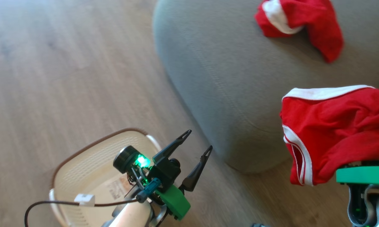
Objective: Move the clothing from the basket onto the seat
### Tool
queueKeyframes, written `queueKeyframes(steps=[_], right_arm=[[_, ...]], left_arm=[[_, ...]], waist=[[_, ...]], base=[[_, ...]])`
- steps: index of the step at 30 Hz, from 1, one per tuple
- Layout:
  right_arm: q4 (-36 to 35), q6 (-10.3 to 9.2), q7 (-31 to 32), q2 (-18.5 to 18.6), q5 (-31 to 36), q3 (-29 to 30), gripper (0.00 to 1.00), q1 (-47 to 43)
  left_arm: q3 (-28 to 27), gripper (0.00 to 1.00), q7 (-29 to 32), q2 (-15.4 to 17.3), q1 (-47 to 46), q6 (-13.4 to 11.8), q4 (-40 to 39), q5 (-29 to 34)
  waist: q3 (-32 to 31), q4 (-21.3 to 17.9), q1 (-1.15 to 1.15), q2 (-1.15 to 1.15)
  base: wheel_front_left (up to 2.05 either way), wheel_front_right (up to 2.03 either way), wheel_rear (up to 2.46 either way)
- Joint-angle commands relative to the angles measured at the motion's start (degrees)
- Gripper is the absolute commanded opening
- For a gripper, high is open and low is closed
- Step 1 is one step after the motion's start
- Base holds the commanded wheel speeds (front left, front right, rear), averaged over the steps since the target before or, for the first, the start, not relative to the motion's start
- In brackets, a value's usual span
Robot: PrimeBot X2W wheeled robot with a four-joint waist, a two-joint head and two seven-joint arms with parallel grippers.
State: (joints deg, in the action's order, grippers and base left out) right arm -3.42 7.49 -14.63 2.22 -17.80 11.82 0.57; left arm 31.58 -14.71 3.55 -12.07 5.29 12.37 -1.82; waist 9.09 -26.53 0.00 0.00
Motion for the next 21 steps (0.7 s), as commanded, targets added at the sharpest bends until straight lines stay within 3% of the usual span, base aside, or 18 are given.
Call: queueKeyframes(steps=[1,11,21], right_arm=[[-2.13,0.00,-0.37,0.67,-0.47,-0.92,0.00,1.73],[-4.04,0.00,-0.37,0.66,-3.46,4.90,0.00,-1.08],[-4.35,0.00,-0.37,0.66,-3.12,5.15,0.00,-0.47]], left_arm=[[-1.49,1.00,-0.29,0.20,-2.71,0.12,-1.71,0.39],[1.38,1.00,-0.29,-0.04,-4.64,1.12,-0.38,0.10],[0.46,1.00,-0.29,-0.30,-5.04,0.10,-1.23,-0.41]], waist=[[1.35,-3.61,0.00,0.00],[2.98,-5.53,0.00,0.00],[2.88,-5.33,0.00,0.00]], base=[[0.00,0.00,0.00],[0.00,0.00,0.00],[0.00,0.00,0.00]])
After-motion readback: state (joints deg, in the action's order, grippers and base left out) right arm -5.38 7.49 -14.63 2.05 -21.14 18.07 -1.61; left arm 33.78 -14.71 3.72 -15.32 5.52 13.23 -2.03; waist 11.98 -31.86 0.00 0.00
